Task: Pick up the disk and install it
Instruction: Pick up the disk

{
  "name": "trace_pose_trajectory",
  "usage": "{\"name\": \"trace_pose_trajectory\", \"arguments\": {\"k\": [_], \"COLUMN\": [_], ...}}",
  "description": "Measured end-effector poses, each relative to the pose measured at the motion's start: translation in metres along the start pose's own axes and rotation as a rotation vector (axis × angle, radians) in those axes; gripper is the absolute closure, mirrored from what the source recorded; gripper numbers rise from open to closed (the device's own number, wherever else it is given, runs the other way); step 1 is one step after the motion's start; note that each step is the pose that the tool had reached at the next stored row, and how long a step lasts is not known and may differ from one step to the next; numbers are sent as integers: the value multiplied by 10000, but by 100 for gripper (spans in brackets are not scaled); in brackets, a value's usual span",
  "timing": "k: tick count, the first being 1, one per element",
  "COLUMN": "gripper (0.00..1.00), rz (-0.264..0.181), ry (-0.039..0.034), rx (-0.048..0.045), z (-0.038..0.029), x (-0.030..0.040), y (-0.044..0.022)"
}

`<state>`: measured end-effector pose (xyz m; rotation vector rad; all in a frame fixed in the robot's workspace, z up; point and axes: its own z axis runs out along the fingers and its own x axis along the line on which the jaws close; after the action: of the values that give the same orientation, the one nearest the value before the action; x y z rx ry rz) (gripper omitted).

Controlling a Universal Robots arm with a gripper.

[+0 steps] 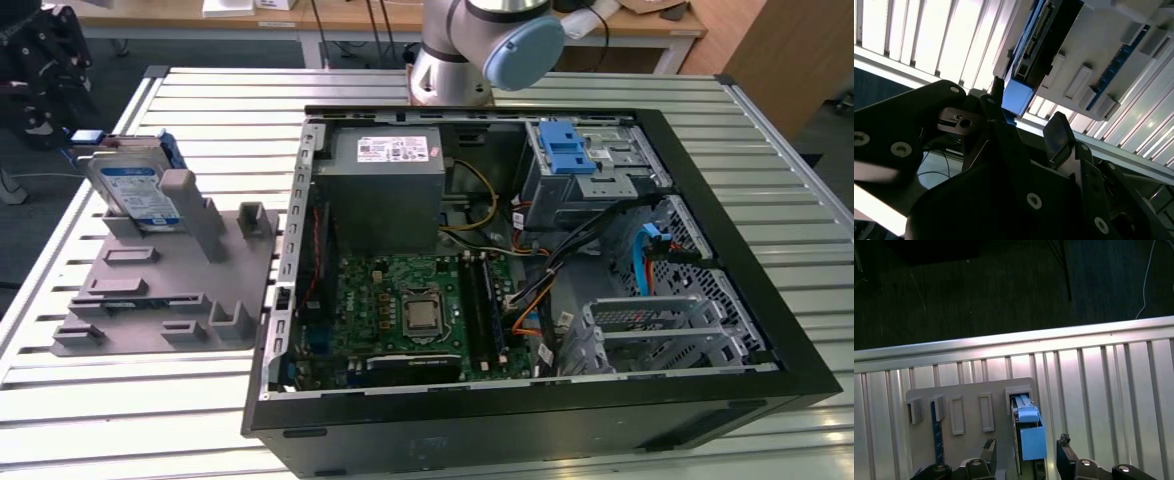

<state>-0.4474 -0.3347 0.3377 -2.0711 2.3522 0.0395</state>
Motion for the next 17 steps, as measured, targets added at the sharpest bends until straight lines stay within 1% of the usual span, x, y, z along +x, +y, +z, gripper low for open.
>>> {"name": "trace_pose_trajectory", "arguments": {"k": [4,10,12,13,17], "gripper": [41,41,42,49,49], "rz": [1,0,1,1,1], "ry": [0,0,0,1,2], "rx": [0,0,-1,-3,-9], "z": [74,183,219,237,297], "x": [-9,-7,-6,-5,-4], "y": [27,28,27,27,26]}}
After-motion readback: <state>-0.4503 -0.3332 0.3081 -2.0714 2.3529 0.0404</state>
